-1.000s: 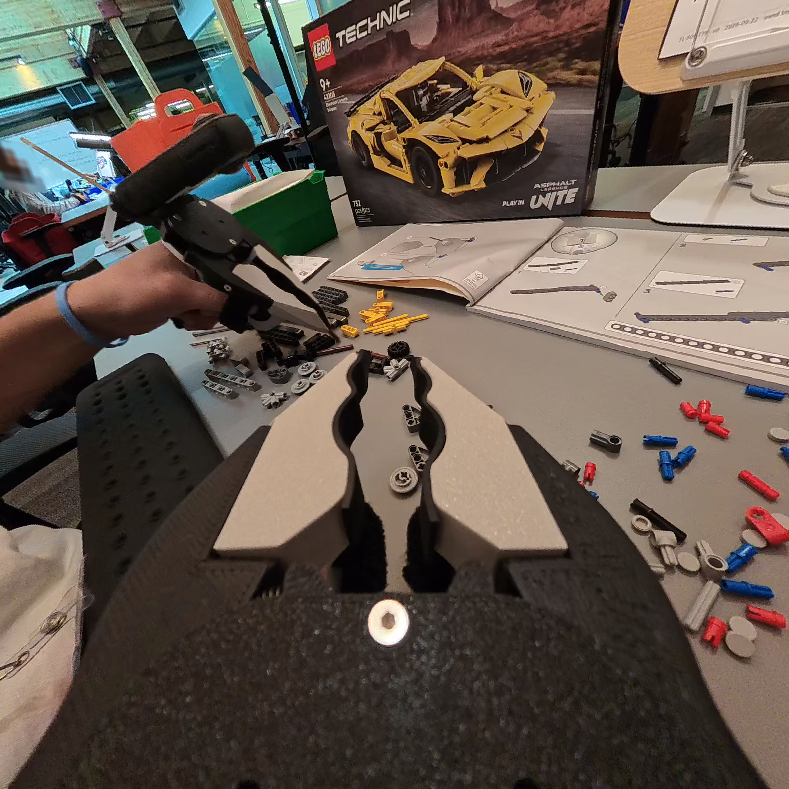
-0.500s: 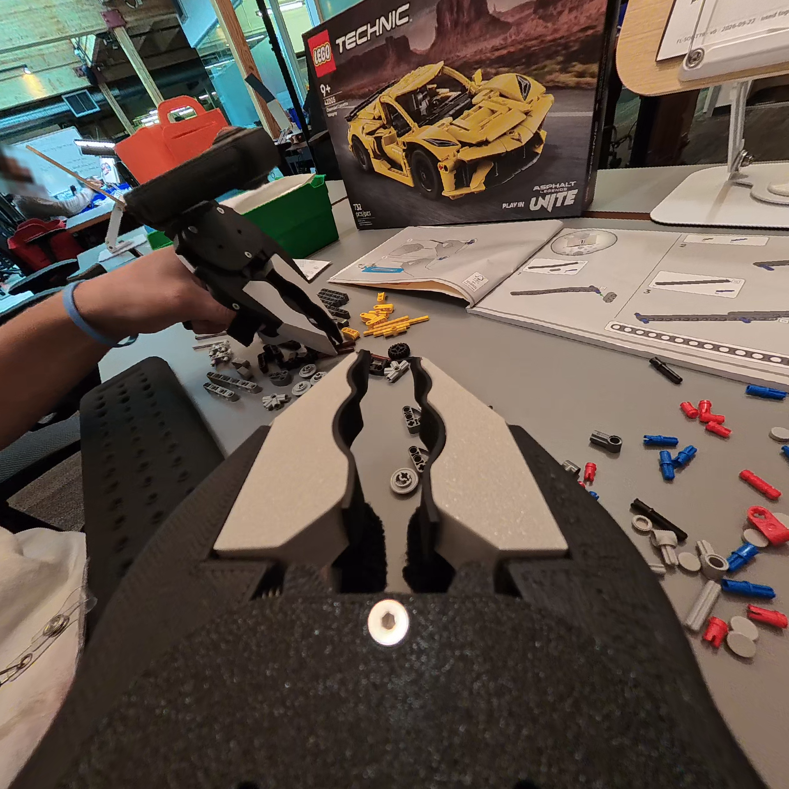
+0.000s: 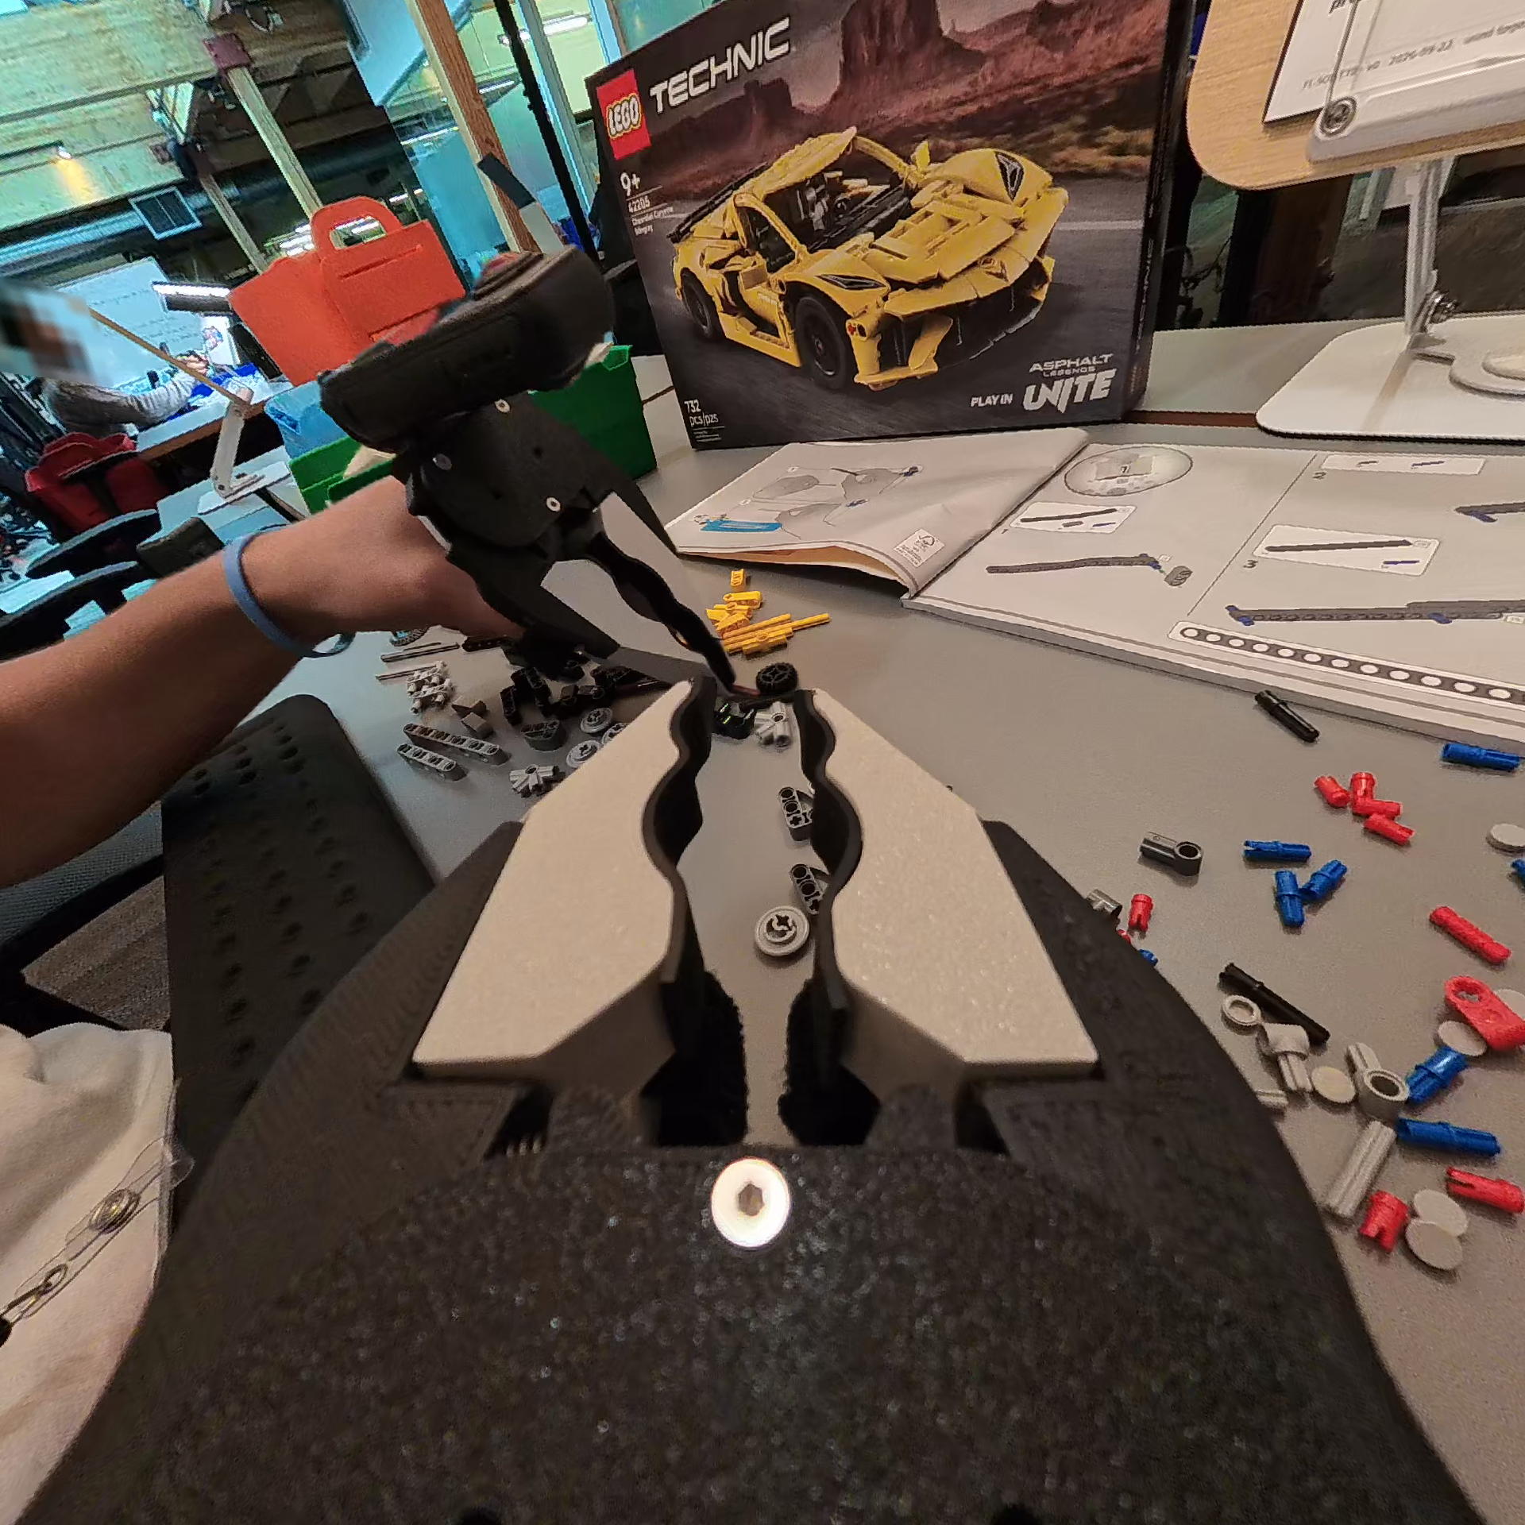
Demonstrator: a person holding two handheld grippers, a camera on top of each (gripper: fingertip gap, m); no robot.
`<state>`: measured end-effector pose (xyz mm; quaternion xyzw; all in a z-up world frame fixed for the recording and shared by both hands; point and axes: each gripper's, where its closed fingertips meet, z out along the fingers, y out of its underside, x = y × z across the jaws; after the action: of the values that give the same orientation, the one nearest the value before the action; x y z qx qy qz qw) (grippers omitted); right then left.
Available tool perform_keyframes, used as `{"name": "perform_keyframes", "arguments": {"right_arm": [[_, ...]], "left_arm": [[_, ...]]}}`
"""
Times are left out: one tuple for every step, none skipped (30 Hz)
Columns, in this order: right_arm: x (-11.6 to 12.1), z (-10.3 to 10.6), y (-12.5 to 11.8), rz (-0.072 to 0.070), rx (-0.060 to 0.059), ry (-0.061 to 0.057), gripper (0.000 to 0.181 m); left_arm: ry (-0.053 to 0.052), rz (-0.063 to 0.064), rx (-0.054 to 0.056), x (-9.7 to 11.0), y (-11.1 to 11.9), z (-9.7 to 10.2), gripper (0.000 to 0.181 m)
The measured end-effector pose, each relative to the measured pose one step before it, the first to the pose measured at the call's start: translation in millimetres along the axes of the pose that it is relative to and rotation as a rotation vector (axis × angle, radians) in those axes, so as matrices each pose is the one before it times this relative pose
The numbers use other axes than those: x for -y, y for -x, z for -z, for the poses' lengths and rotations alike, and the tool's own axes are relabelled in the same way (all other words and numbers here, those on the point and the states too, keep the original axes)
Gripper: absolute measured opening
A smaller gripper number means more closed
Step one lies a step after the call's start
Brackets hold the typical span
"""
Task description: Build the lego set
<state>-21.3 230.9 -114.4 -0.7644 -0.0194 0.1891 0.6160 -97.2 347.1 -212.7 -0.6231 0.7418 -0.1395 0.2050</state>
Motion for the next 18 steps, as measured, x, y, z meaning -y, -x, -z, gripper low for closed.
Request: {"name": "perform_keyframes", "arguments": {"right_arm": [[-0.22, -0.13, 0.12, 0.0005, 0.0001, 0.0016, 0.02], [-0.1, -0.11, 0.01, 0.0012, -0.0005, 0.0006, 0.02], [0.06, 0.11, 0.15, 0.001, -0.0003, -0.0004, 0.02], [0.1, 0.07, -0.1, 0.0001, -0.0002, -0.0007, 0.02], [0.08, 0.0, 0.08, -0.0009, 0.0008, -0.0004, 0.02], [-0.04, 0.04, -0.01, -0.001, 0.0009, -0.0001, 0.02], [0.01, -0.04, 0.02, -0.0005, 0.0007, 0.0003, 0.02], [-0.11, 0.01, 0.16, 0.0004, 0.0007, 0.0006, 0.02], [-0.16, -0.2, 0.17, 0.0009, 0.0001, 0.0011, 0.02], [-0.21, -0.14, 0.03, 0.0012, -0.0001, 0.0015, 0.02], [-0.22, -0.09, 0.14, 0.0014, -0.0001, 0.0013, 0.02], [-0.05, -0.11, 0.11, 0.0015, -0.0004, 0.0008, 0.02], [0.02, 0.01, 0.13, 0.0015, -0.0007, 0.0, 0.02], [0.01, 0.08, -0.15, 0.0005, -0.001, -0.0002, 0.02], [0.04, -0.06, -0.03, -0.0008, 0.0003, 0.0, 0.02], [0.01, 0.05, -0.16, -0.0014, 0.0003, -0.0003, 0.02], [0.16, 0.16, -0.12, -0.0009, -0.0004, -0.0012, 0.02], [0.26, 0.22, 0.0, -0.0003, -0.0002, -0.0016, 0.02]], "left_arm": [[0.0007, 0.0034, 0.0201, -0.94, 2.26, 3.07, 0.003], [-0.0069, 0.014, 0.03, -0.66, 3.93, 4.99, 0.003], [-0.0058, 0.0245, 0.0218, -1.81, 2.99, 6.36, 0.002], [0.0061, 0.032, 0.0065, -4.15, 0.7, 6.4, 0.002], [0.0166, 0.0358, 0.002, -6.42, -0.38, 5.57, 0.002], [0.0165, 0.036, 0.0069, -6.91, -0.46, 4.18, 0.002], [0.0147, 0.0336, 0.0046, -6.66, -1.35, 2.28, 0.002], [0.0241, 0.0274, -0.0085, -7.48, -3.88, 0.25, 0.002], [0.0336, 0.0161, -0.0081, -8.1, -3.82, -1.5, 0.003], [0.0247, 0.0051, 0.011, -5.93, -1.01, -2.16, 0.003], [0.0048, 0.0014, 0.0192, -2.56, 0.77, -1.92, 0.003], [-0.0005, 0.0007, 0.0001, -0.9, -1.42, -1.53, 0.004], [0.0019, 0.0075, -0.013, -0.38, -2.54, -1.19, 0.003], [-0.0046, 0.0142, -0.0084, 1.21, -1.2, -0.32, 0.005], [-0.0127, 0.0151, -0.0034, 2.74, -0.24, 0.23, 0.007], [-0.0187, 0.0124, -0.0014, 3.96, -0.17, 0.25, 0.014], [-0.0158, 0.0057, -0.0056, 4.55, -1.2, -0.06, 0.019], [-0.0153, -0.0026, -0.0117, 5.36, -2.75, -0.38, 0.021]]}}
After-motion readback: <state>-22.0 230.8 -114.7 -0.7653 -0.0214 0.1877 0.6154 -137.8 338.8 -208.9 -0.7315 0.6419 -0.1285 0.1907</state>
